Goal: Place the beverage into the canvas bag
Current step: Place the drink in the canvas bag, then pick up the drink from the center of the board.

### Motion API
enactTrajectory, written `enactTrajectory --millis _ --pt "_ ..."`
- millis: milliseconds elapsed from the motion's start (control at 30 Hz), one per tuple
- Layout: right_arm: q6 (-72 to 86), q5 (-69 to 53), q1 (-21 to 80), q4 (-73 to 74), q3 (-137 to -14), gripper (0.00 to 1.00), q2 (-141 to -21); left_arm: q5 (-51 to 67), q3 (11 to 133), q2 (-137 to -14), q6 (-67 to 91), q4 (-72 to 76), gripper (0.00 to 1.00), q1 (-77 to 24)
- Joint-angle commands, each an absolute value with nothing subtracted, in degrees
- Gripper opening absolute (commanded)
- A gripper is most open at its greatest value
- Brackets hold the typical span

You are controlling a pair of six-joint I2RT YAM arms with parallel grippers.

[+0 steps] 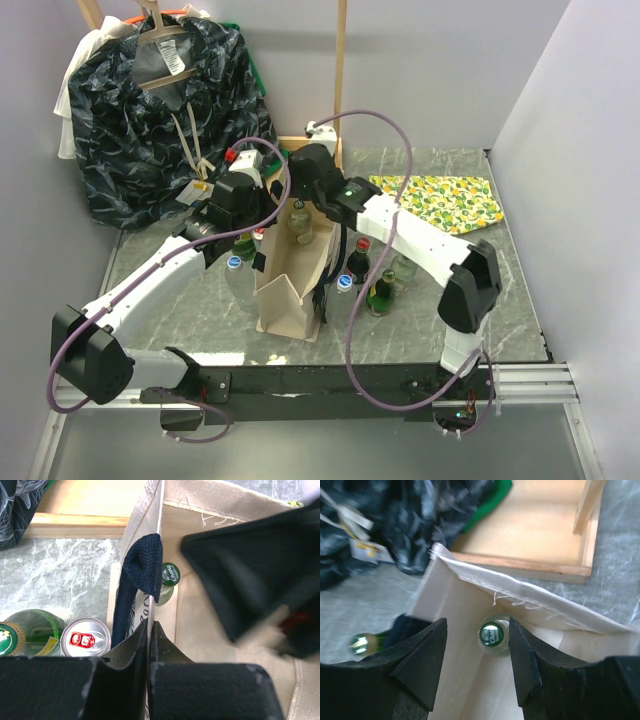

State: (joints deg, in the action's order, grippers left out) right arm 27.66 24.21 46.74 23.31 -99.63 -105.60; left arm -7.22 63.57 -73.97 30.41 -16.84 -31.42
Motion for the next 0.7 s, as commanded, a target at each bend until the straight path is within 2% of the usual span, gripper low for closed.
enactTrajectory --millis 0,467,667 --pt "28.5 23.6 47.3 23.5 -98.3 0.6 -100.0 -7.8 64.1 -71.9 29.0 -17.8 0.09 -31.5" --pt "28.1 24.1 48.0 25.9 -93.8 0.61 -90.6 -8.7 62.8 -67.9 29.4 -16.3 0.15 -31.5" --pt "28.0 25.7 48.1 28.0 -92.6 0.66 -88.4 -9.1 62.7 -66.5 29.5 -15.7 0.39 -31.5"
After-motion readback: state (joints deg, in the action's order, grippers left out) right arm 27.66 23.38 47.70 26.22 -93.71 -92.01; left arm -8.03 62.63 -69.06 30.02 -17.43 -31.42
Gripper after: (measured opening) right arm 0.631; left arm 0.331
